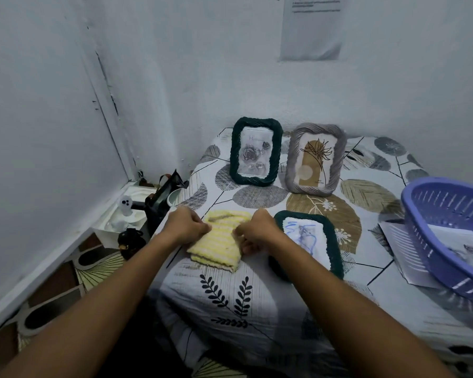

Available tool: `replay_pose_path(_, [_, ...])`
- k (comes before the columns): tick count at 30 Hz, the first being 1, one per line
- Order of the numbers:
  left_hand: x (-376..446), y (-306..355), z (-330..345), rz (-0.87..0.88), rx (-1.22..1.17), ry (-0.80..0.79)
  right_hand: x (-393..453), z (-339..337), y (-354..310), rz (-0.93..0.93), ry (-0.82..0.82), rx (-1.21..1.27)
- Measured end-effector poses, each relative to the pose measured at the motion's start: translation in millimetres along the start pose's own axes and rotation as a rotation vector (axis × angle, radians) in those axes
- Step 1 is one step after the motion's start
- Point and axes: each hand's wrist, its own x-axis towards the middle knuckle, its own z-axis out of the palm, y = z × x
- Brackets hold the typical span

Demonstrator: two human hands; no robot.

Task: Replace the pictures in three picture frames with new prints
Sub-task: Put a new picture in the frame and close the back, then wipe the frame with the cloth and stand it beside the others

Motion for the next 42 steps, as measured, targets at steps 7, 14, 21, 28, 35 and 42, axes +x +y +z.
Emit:
replay_pose_path(7, [-4.6, -2.5, -4.6, -0.119, -0.344, -0.096, -4.4, 6.4, -6.9, 0.184, -0.162, 0.447])
replay_pose_path(14, [-6.6, 23.5, -7.0, -0.100, -0.672, -0.255, -18.4, -20.7, -17.6, 0.124, -0.334, 0.789])
replay_pose_path(21, [-17.2, 89.6, 28.4, 0.179, -0.619, -0.289, -36.2, -117.9, 6.1, 0.054, -0.194, 0.876])
replay_pose_path(28, [-10.8, 91.9, 83.9, 0.598, 0.019, -0.248, -33.9, -168.2, 31.4, -0.475, 0.413, 0.343])
replay_pose_path(35, [-12.1, 74.5, 101.0, 0.666, 0.294, -0.326, -0.5, -149.8, 60.6, -0.712, 0.391, -0.725])
replay_pose_path(42, [-5.2, 60.6, 99.5, 0.755, 0.402, -0.363, -0.8, -137.4, 64.5, -0.533, 0.205, -0.811])
